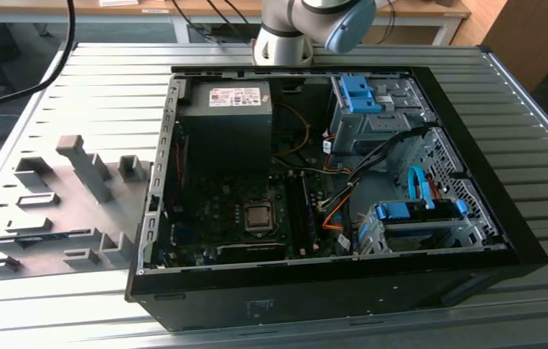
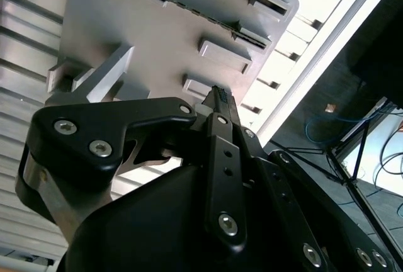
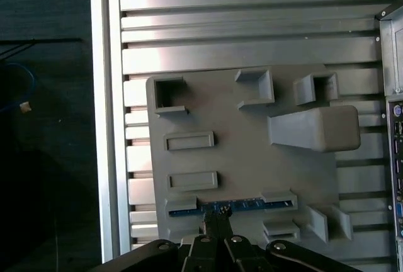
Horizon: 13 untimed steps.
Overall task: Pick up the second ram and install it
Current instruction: 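Reach for the second ram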
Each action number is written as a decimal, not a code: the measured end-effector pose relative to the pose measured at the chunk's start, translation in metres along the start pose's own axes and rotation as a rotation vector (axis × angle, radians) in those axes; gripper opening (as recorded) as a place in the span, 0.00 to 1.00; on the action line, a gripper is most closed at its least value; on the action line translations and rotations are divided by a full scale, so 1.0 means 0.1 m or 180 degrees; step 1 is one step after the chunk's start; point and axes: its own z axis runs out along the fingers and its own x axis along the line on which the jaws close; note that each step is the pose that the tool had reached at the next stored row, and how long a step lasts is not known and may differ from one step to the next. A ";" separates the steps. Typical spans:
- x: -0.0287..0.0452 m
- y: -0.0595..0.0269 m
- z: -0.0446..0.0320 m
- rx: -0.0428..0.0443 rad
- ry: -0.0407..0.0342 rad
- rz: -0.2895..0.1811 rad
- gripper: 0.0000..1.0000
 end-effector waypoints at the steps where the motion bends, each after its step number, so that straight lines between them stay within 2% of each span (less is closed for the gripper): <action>1: 0.000 -0.004 0.009 0.0000 0.0000 0.0000 0.11; 13: -0.004 -0.048 0.105 0.0000 0.0000 0.0000 0.11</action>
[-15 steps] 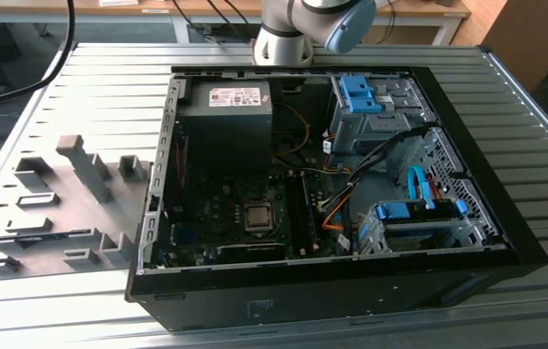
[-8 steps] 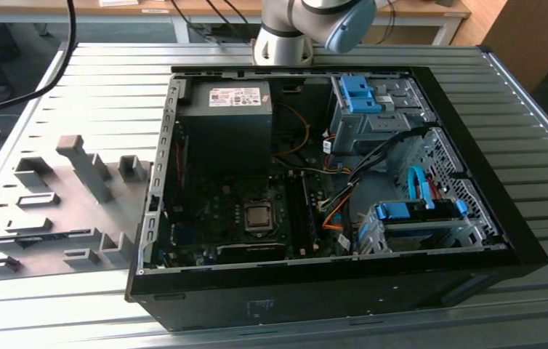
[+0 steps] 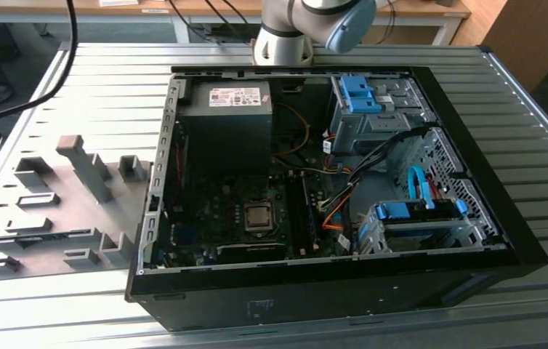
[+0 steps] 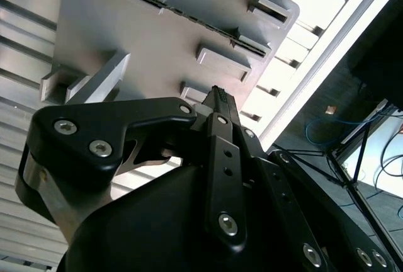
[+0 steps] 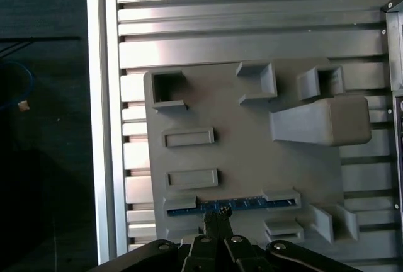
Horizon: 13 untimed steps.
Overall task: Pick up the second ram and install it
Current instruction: 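Reach for the second ram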
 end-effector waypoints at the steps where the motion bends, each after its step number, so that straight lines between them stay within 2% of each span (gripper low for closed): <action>1: 0.000 -0.004 0.009 0.0000 0.0000 0.0000 0.11; 10: -0.003 -0.046 0.085 0.0000 0.0000 0.0000 0.11; 13: -0.007 -0.088 0.104 0.0000 0.0000 0.0000 0.11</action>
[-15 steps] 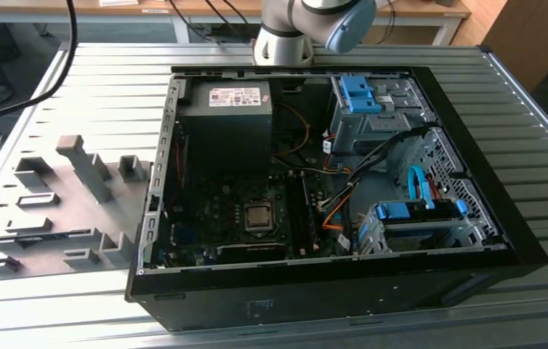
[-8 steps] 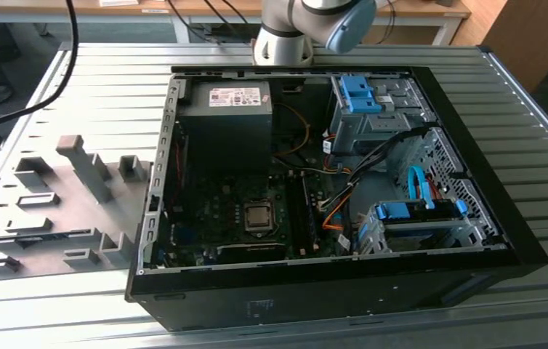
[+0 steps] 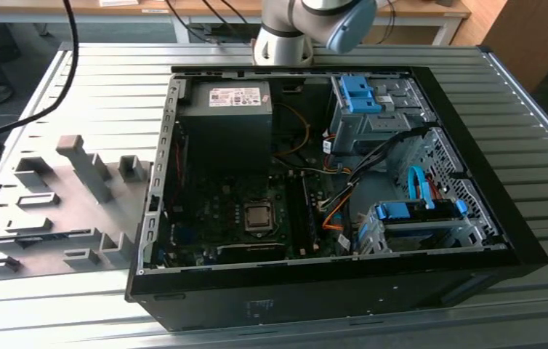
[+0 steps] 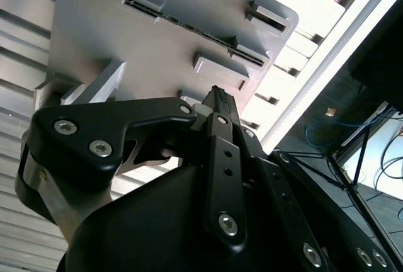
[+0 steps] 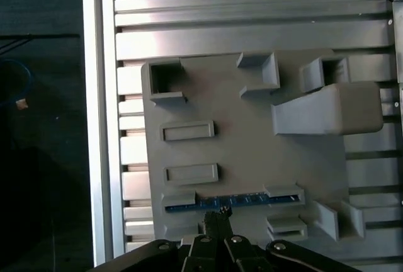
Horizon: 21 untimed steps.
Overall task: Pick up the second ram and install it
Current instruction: 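Reach for the second ram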
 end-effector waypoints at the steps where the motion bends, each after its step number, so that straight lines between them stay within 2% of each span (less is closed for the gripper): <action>1: -0.002 -0.019 0.013 0.0000 0.0000 0.0000 0.11; 3: -0.020 -0.044 0.041 -0.0001 -0.0001 0.0000 0.11; 10: -0.202 -0.060 0.149 -0.0001 0.0001 0.0000 0.11; 16: -0.253 -0.105 0.255 0.0000 0.0001 0.0000 0.11; 21: -0.309 -0.107 0.345 0.0003 0.0001 0.0000 0.11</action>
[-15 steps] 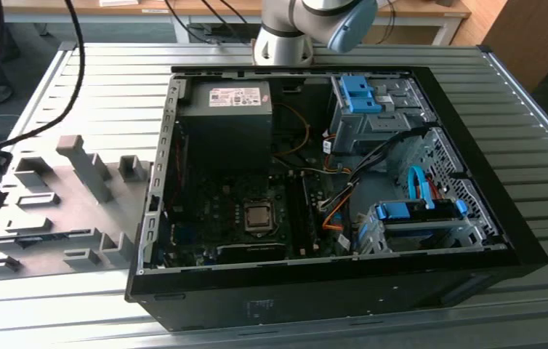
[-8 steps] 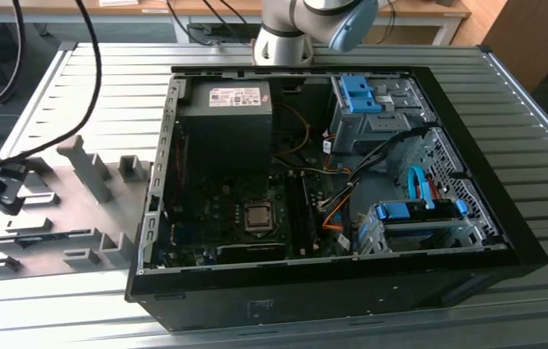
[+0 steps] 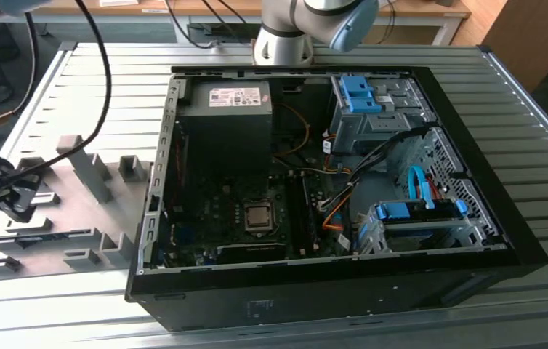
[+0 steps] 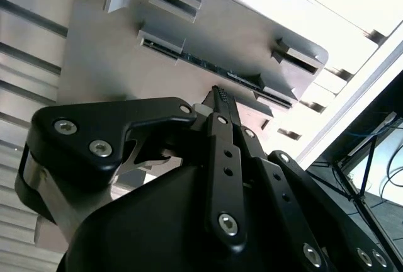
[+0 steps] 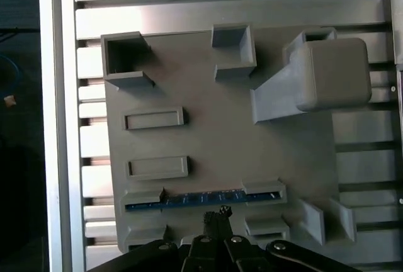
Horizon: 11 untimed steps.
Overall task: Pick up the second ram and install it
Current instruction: 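Reach for the second ram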
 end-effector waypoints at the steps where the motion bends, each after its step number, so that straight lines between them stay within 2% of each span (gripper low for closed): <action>1: -0.010 0.000 0.018 0.0000 0.0000 0.0000 0.11; 7: -0.024 -0.002 0.127 0.0001 0.0000 0.0000 0.11; 11: -0.024 -0.004 0.159 0.0002 0.0000 0.0000 0.11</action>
